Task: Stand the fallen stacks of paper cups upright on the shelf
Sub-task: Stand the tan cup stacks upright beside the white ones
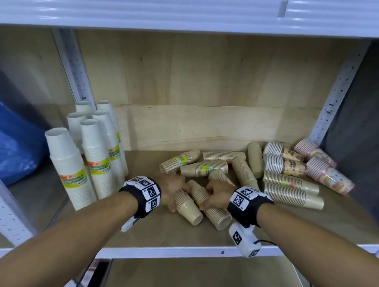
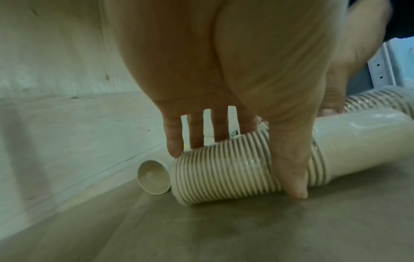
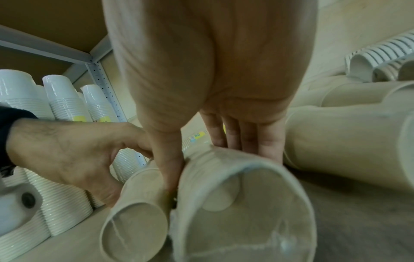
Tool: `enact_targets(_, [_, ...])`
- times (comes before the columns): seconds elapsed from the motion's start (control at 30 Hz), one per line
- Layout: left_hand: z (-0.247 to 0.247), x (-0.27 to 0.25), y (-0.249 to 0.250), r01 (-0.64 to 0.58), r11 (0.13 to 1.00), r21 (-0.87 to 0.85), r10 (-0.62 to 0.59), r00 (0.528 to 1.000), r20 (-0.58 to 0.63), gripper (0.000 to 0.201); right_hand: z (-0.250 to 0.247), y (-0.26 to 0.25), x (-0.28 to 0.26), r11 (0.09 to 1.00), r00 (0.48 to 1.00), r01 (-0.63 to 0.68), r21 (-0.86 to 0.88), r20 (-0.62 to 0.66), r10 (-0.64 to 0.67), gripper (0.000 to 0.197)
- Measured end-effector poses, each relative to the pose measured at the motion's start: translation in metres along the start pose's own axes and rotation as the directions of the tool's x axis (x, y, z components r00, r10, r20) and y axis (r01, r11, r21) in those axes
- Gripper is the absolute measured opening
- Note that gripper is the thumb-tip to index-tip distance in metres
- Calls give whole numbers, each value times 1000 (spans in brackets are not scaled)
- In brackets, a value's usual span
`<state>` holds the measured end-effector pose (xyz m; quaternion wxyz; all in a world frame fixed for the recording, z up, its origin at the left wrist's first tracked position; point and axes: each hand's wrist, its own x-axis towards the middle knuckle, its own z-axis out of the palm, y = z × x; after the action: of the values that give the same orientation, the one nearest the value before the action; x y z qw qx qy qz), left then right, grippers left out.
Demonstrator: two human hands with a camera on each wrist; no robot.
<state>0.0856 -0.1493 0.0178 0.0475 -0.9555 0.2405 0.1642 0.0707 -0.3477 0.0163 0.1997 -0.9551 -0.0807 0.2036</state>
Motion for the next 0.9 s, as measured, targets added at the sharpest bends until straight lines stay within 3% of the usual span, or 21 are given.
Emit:
enact_targets(0.2, [-3, -1, -5, -24, 998, -53, 22, 999, -35, 64, -2, 1, 2, 1000, 1000, 1, 31, -12, -1, 67])
enact_targets(0.33, [-9, 0, -18, 13, 971, -239, -34, 996, -82, 57, -14, 0, 7, 992, 998, 38, 117, -60, -31, 59])
enact_targets(0.5, [-22, -4, -26, 39, 856, -515, -144, 975, -166, 57, -31, -4, 15, 958, 987, 91, 271, -151, -51, 79])
enact_targets(0.63, [-27, -2, -28, 25, 784, -621, -219, 946, -238, 41, -35, -11, 23, 933, 968, 145, 330, -244, -64, 71])
enact_targets(0.9, [-18, 4, -28, 35, 573, -819, -293, 942, -165, 40, -21, -15, 37, 902, 954, 184, 390, -293, -67, 75])
